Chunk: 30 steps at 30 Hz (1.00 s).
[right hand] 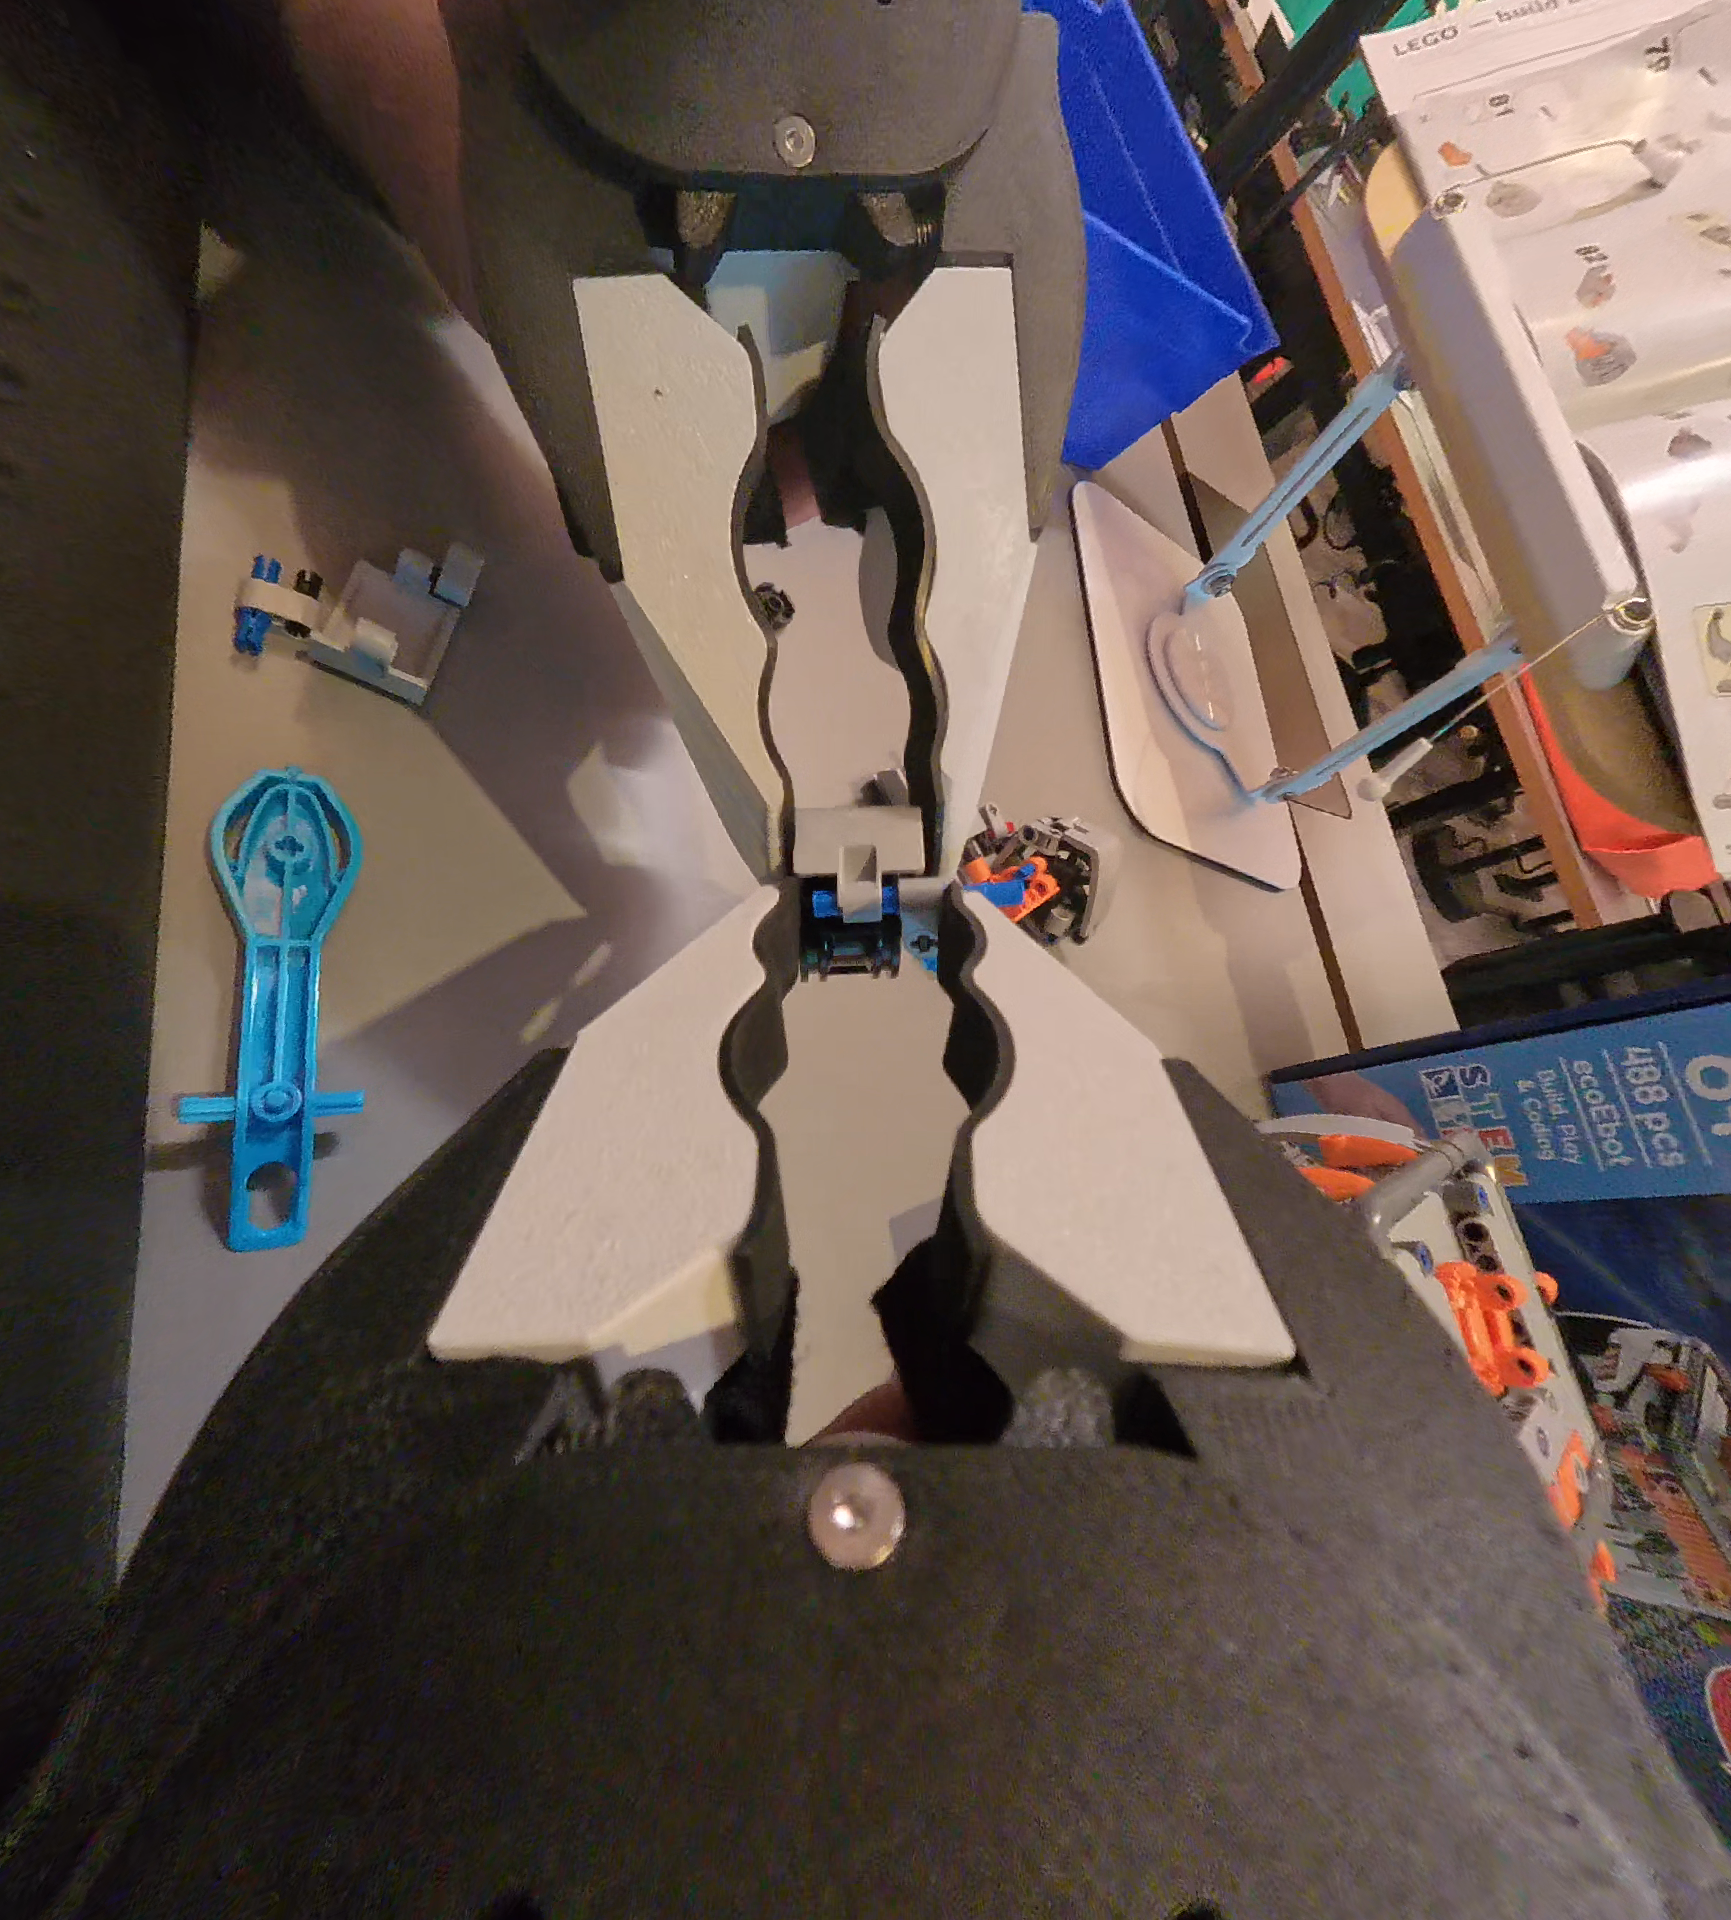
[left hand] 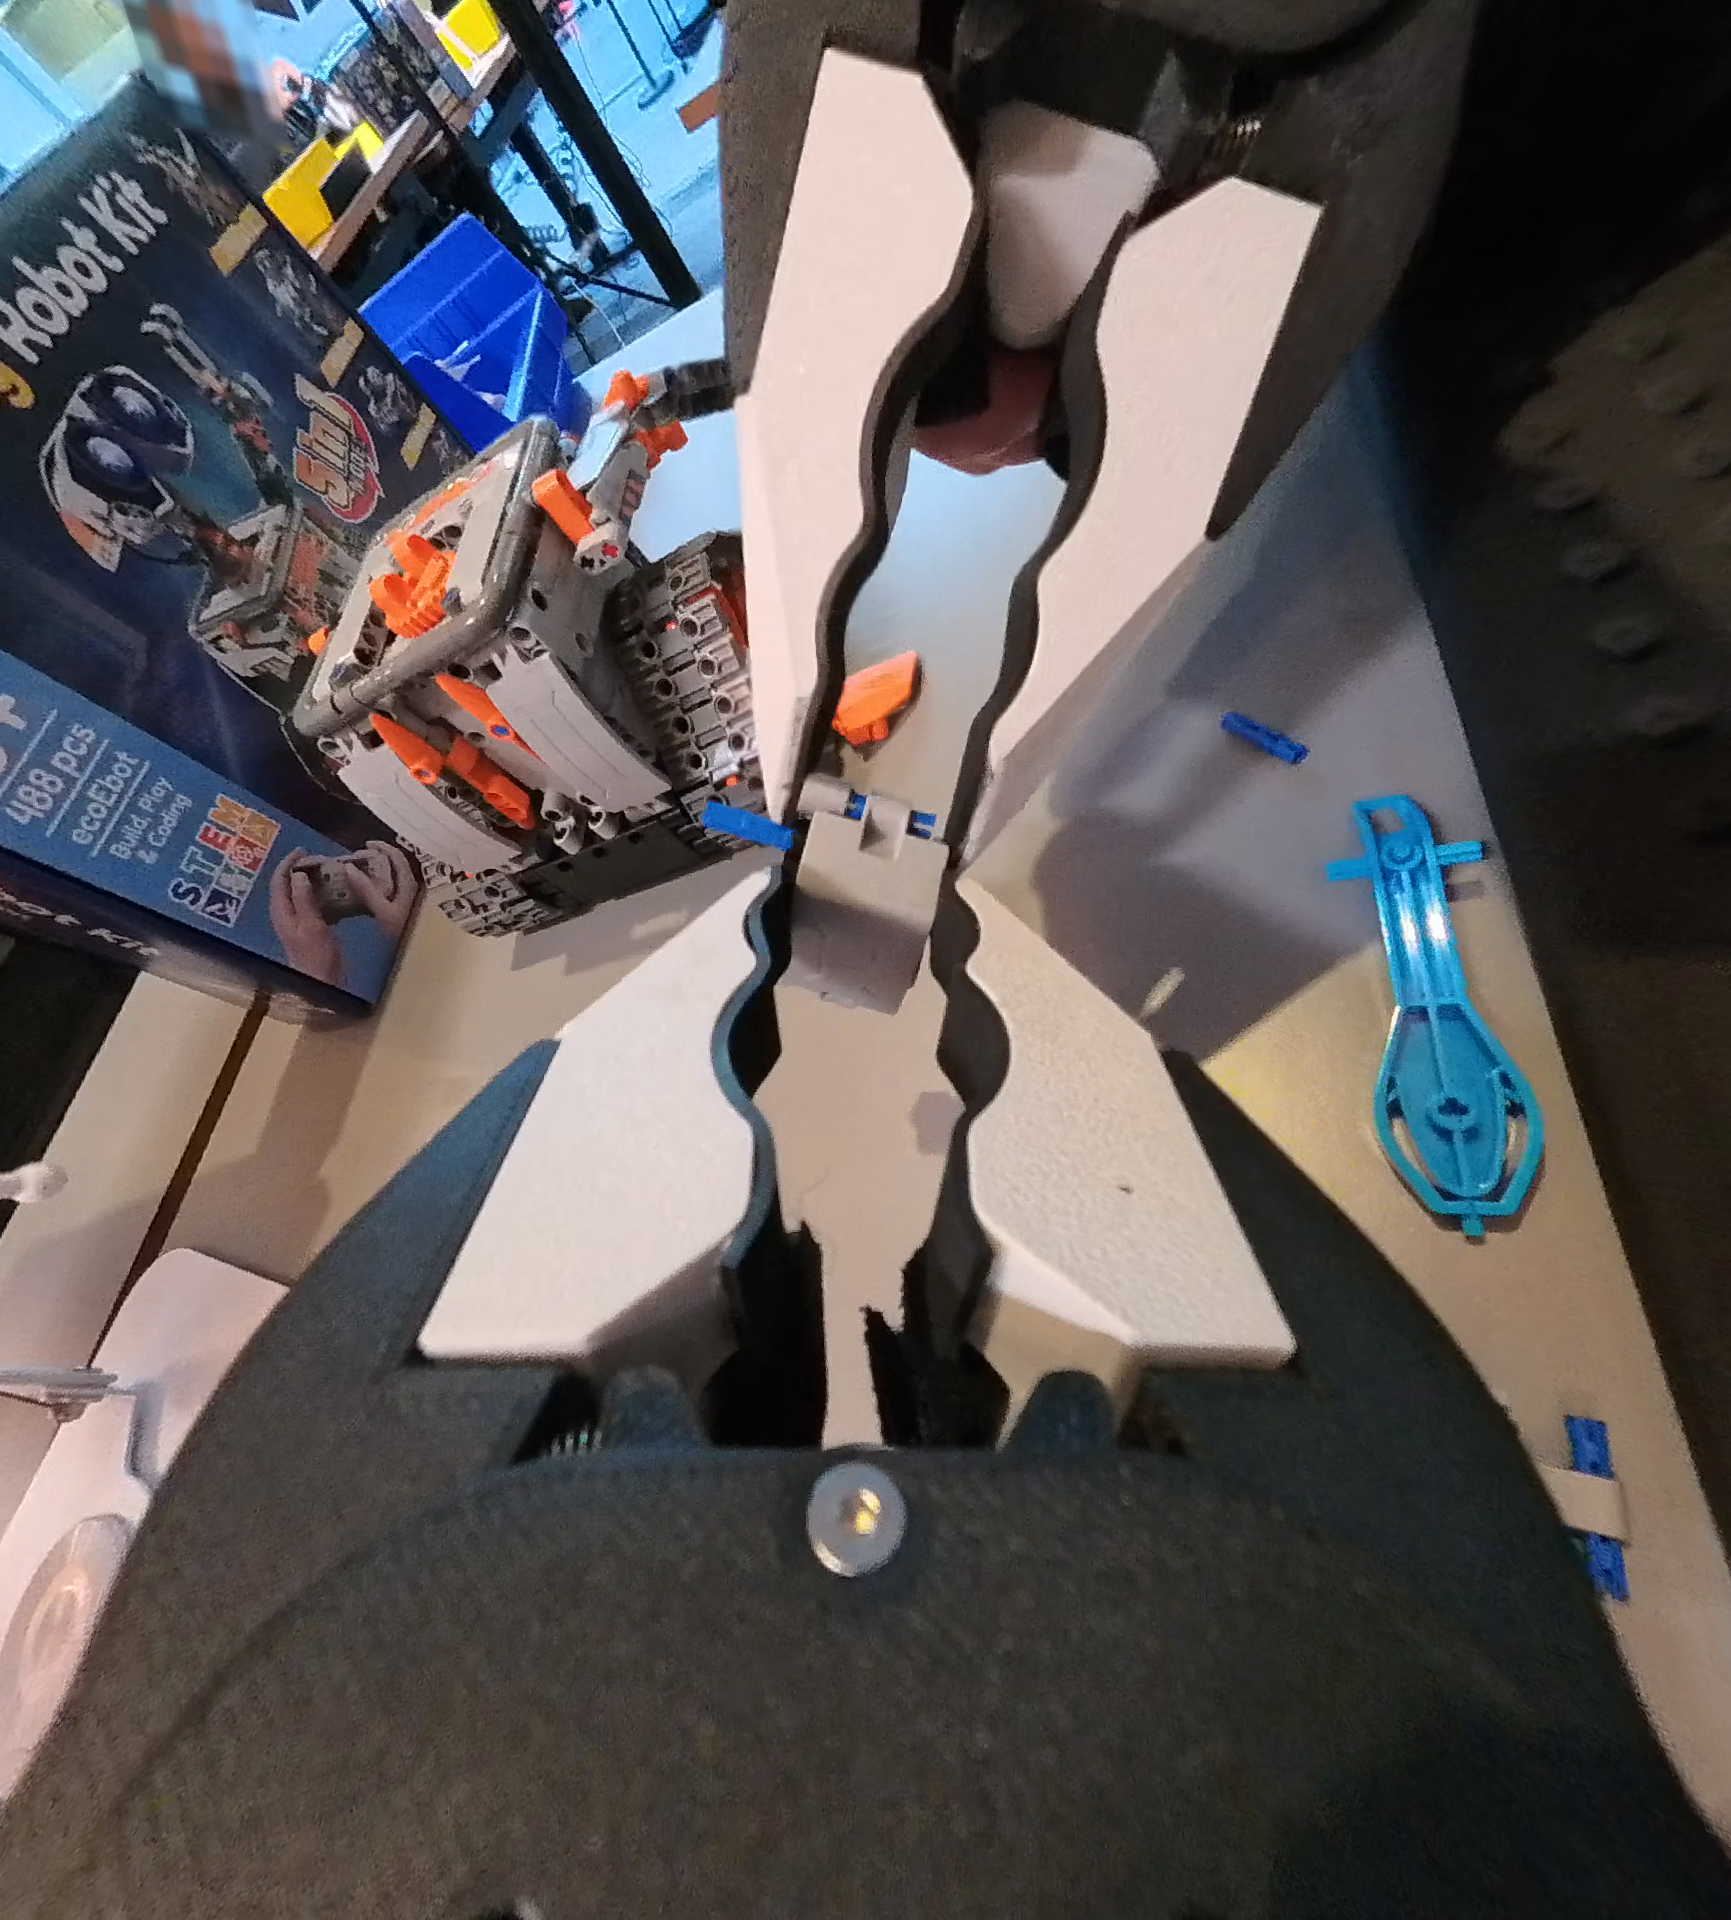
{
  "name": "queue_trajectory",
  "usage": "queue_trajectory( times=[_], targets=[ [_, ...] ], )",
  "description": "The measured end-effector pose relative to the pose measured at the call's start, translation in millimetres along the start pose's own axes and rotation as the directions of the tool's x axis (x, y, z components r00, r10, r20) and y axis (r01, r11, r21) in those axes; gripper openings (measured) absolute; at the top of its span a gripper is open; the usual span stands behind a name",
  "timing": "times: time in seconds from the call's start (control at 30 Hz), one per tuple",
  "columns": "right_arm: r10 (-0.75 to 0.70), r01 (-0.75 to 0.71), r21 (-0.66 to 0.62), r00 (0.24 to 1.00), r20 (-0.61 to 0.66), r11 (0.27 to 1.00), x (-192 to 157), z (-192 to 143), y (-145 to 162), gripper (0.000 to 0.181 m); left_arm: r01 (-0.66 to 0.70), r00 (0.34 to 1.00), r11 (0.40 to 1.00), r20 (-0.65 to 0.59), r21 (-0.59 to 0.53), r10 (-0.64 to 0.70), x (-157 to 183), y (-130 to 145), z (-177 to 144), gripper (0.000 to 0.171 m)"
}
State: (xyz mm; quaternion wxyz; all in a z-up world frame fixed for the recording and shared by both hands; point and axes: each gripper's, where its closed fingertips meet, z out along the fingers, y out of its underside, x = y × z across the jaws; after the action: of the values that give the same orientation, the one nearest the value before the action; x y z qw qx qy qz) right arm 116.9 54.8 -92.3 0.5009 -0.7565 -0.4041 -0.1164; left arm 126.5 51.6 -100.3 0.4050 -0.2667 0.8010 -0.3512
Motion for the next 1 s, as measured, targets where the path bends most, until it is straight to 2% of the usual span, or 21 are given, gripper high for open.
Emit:
queue_trajectory(
  times=[0.1,0.17,0.27,0.3,0.4,0.47,0.63,0.8,1.0],
  targets=[
    [0.031,-0.031,0.001,0.999,0.010,1.000,1.0,3.5,2.8,0.023,-0.027,1.000,0.999,0.009,-0.017,0.027,-0.6,4.0,1.2,0.024],
    [0.081,-0.080,0.044,0.997,-0.008,0.996,12.2,2.6,-2.4,0.025,0.025,0.999,0.999,0.034,0.029,-0.026,-12.3,-0.5,-2.8,0.025],
    [0.066,-0.068,0.082,0.998,0.018,0.994,13.4,-4.5,-5.7,0.033,-0.028,0.998,0.999,0.063,0.030,0.026,-15.8,-2.6,-4.2,0.025],
    [0.058,-0.059,0.076,0.998,0.026,0.995,12.3,-5.3,-3.2,0.034,-0.017,0.999,0.999,0.042,0.035,0.015,-13.1,-2.7,-3.2,0.025],
    [0.058,-0.059,0.094,0.998,0.019,0.994,17.5,-12.9,-2.5,0.021,-0.030,0.999,0.997,0.033,0.070,0.027,-14.1,-6.9,-6.7,0.025],
    [0.089,-0.095,0.122,0.995,0.049,0.988,17.7,-16.0,-4.9,0.019,0.055,0.998,0.988,-0.042,0.142,-0.049,-11.5,-15.6,-10.9,0.025],
    [0.092,-0.101,0.106,0.992,0.089,0.989,9.5,-8.2,-3.4,0.032,0.019,0.997,0.989,-0.071,0.150,-0.009,-4.2,-16.4,-9.0,0.025],
    [0.027,-0.034,0.090,0.996,0.084,0.995,2.6,-7.9,-4.6,0.027,-0.014,0.996,0.989,-0.086,0.144,0.027,1.5,-16.1,-8.7,0.025],
    [-0.137,0.138,-0.024,0.990,0.030,0.990,-5.4,-4.4,1.3,0.025,-0.023,0.995,0.996,-0.093,0.089,0.031,8.1,-9.8,-5.3,0.023]
  ],
)
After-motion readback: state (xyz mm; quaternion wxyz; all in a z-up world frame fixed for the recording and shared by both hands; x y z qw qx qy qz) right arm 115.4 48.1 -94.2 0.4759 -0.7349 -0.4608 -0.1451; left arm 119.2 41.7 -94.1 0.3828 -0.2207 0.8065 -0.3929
